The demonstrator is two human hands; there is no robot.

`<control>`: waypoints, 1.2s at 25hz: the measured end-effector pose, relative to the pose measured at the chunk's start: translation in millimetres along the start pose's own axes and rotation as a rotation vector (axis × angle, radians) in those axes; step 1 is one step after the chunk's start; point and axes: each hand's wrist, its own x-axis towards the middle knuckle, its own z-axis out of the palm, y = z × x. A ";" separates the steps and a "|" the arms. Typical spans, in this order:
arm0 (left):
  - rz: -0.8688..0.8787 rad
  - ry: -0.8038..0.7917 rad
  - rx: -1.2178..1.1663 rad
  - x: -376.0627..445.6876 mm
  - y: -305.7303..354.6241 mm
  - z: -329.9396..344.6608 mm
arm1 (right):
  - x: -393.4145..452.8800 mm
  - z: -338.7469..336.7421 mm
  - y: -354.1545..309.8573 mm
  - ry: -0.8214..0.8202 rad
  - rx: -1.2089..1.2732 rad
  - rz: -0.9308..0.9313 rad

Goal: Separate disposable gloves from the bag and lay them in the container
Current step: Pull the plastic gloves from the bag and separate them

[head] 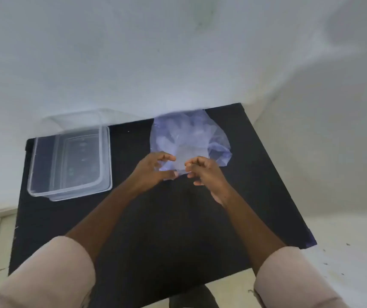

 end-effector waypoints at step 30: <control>-0.024 -0.005 0.735 95.0 -24.5 33.7 | -17.5 3.1 55.9 0.223 0.603 0.432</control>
